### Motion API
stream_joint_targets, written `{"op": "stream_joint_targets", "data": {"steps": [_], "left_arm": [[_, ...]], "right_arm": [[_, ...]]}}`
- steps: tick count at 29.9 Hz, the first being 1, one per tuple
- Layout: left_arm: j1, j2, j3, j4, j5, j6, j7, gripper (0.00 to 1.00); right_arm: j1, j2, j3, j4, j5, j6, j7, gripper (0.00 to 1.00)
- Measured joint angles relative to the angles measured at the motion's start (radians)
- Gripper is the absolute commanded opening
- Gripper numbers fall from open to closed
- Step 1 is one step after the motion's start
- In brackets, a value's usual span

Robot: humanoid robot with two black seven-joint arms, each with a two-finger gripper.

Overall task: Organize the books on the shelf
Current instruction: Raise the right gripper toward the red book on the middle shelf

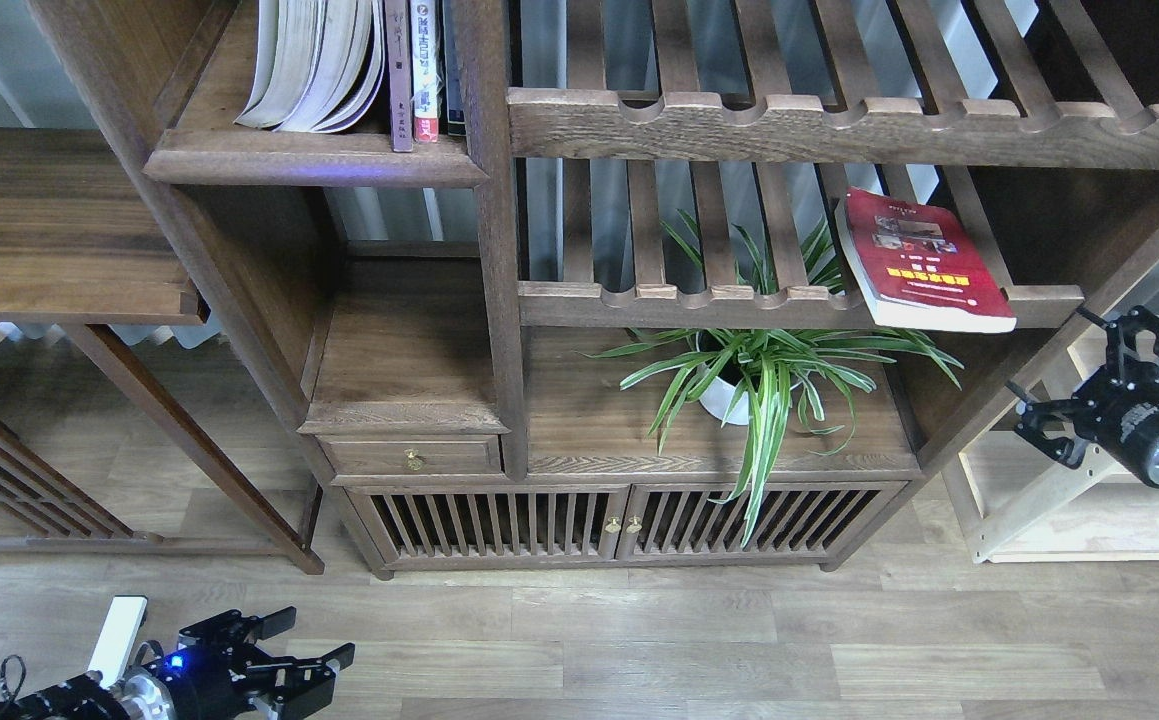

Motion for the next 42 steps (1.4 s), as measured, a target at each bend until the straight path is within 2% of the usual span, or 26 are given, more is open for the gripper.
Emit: {"op": "stream_joint_targets", "data": {"steps": [15,28,30,33,34,36,42], "left_arm": [[-0.001,-0.034,-0.011,0.063,-0.001,0.018,-0.001,0.89],[-0.007,-0.059,-0.019,0.114,-0.002,0.016,-0.004,0.90],[-0.007,-0.065,-0.019,0.122,-0.002,0.015,-0.004,0.90],[-0.007,-0.071,-0.019,0.129,-0.002,0.015,-0.004,0.90],[-0.008,-0.072,-0.019,0.130,-0.002,0.015,-0.004,0.90],[-0.008,-0.074,-0.020,0.133,-0.002,0.015,-0.004,0.90],[-0.010,-0.082,-0.022,0.141,-0.002,0.015,-0.004,0.90]], "right_arm": [[0.036,0.162,-0.028,-0.118,-0.163,0.000,0.000,0.99],[0.116,0.303,-0.162,-0.364,-0.158,0.000,0.000,0.97],[0.122,0.311,-0.163,-0.376,-0.156,0.000,0.000,0.92],[0.128,0.315,-0.163,-0.388,-0.155,0.000,0.000,0.77],[0.130,0.315,-0.163,-0.391,-0.156,0.000,0.000,0.68],[0.134,0.315,-0.164,-0.399,-0.159,0.000,0.000,0.58],[0.136,0.315,-0.178,-0.411,-0.169,0.000,0.000,0.47]]}}
